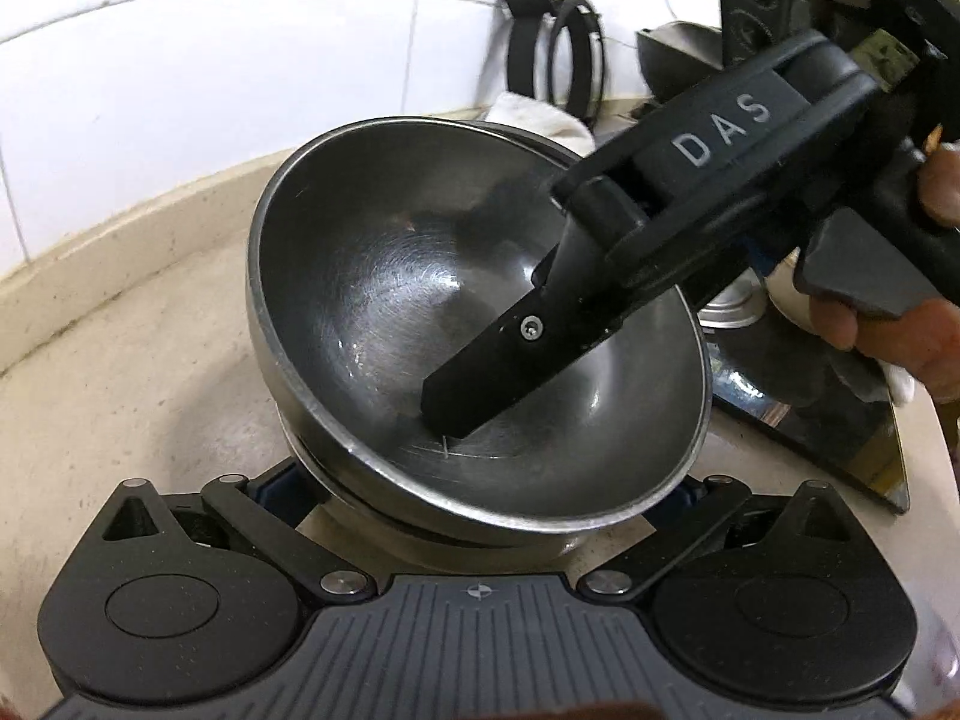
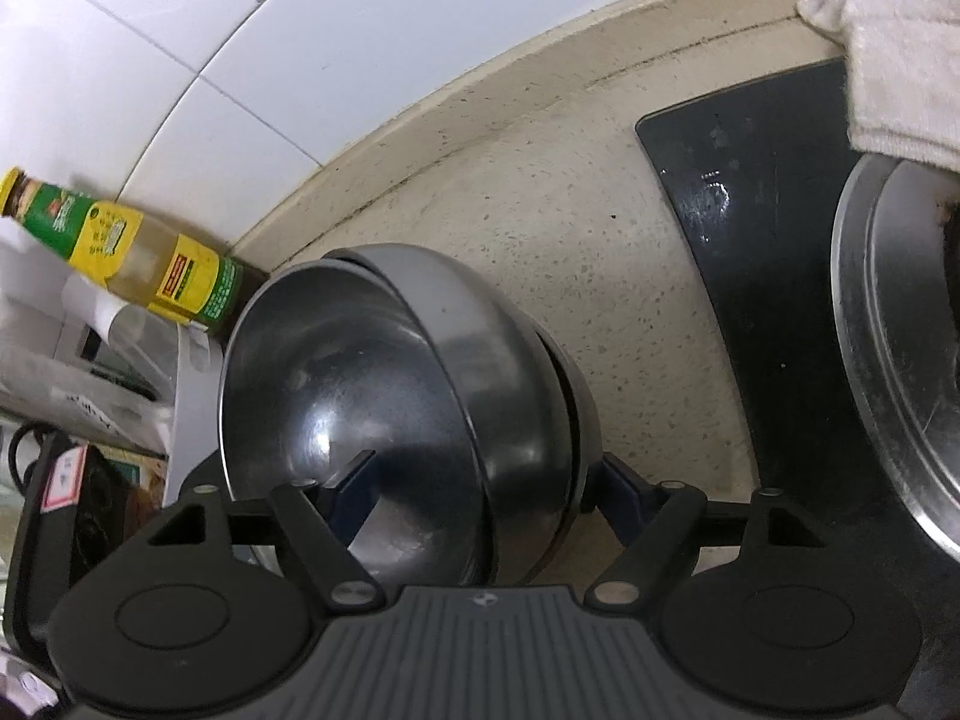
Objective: Organize plates and bowls
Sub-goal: 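Carry the nested steel bowls with the right gripper over the plate stack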
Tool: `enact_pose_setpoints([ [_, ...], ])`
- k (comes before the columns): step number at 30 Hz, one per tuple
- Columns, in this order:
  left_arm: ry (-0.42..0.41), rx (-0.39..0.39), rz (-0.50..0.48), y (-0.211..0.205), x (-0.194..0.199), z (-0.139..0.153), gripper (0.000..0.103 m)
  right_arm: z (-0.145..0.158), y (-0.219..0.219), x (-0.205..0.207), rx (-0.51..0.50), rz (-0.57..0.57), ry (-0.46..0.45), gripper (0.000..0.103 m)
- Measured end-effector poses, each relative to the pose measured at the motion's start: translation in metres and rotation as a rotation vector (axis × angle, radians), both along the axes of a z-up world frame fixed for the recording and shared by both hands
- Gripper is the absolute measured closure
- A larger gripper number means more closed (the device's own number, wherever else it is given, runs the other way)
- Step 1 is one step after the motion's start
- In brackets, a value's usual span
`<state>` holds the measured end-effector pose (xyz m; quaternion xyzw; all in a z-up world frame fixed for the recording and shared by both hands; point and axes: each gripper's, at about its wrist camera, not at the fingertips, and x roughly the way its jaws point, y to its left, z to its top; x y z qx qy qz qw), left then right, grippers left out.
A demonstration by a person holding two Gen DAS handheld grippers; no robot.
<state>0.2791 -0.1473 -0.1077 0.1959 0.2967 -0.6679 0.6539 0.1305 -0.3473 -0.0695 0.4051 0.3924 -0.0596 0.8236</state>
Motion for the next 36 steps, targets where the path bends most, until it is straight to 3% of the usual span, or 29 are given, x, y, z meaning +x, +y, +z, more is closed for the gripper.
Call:
enact_pose_setpoints([
  [5,0.067,0.003,0.052,0.005,0.013,0.007,0.000,0.003,0.002,0.002,0.013,-0.003,-0.012,0.034],
  [19,-0.077,-0.036,0.118,0.028,-0.011,0.047,0.000,0.039,0.021,-0.016,-0.006,0.040,-0.121,0.035],
  [36,-0.206,-0.047,0.226,0.073,-0.092,0.093,0.000,0.090,0.064,-0.077,-0.063,0.168,-0.221,0.036],
])
